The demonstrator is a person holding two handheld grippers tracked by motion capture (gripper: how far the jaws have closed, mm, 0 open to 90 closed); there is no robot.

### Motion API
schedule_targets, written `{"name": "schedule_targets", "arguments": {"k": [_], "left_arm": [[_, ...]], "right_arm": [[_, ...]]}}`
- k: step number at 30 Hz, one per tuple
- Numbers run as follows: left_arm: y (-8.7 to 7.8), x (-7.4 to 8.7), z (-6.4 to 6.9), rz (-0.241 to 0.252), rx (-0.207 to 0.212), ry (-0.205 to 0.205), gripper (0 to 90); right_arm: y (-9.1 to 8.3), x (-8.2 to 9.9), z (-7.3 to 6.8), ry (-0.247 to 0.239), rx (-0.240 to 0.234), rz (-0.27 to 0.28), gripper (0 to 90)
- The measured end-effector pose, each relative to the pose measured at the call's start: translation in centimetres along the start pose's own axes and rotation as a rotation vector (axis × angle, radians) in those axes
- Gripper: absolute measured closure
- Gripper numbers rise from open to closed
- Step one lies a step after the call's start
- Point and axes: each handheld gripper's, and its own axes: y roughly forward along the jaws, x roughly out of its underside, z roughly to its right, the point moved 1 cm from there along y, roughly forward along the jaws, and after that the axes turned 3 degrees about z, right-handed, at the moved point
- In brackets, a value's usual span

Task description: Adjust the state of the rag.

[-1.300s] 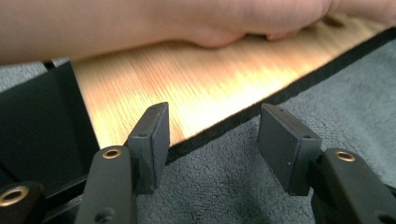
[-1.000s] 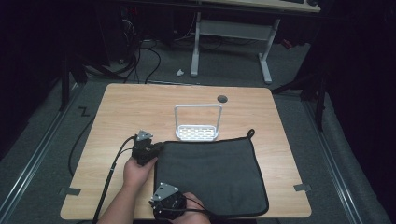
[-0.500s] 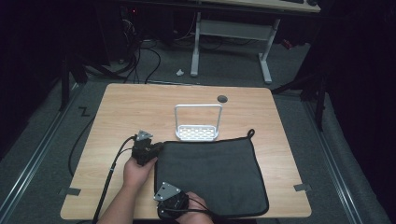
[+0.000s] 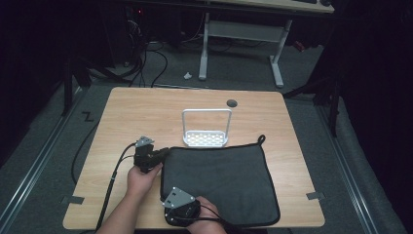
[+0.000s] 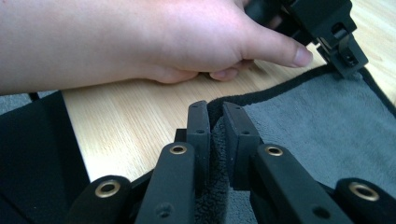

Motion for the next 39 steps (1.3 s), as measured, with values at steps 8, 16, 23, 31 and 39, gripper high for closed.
{"name": "schedule_targets", "arguments": {"k": [8, 16, 23, 31, 39], "left_arm": [[-1.6, 0.1, -0.7, 0.113, 0.052, -0.159, 83.6], [-5.6, -0.3, -2.8, 0.171, 0.01, -0.191, 83.9], [-10.0, -0.3, -5.5, 0.191, -0.068, -0.2, 83.9], [-11.2, -1.0, -5.5, 0.196, -0.113, -0.178, 83.9], [-8.5, -2.3, -1.7, 0.195, -0.084, -0.138, 83.9]], "right_arm": [[0.1, -1.6, -1.0, -0.017, -0.002, 0.048, 82.6], [1.5, -4.1, -2.9, -0.05, -0.04, 0.084, 82.6], [3.5, -6.9, -5.2, -0.087, -0.081, 0.115, 82.5], [3.9, -7.6, -5.8, -0.103, -0.08, 0.144, 82.6], [1.2, -5.8, -4.0, -0.069, -0.038, 0.163, 82.5]]}}
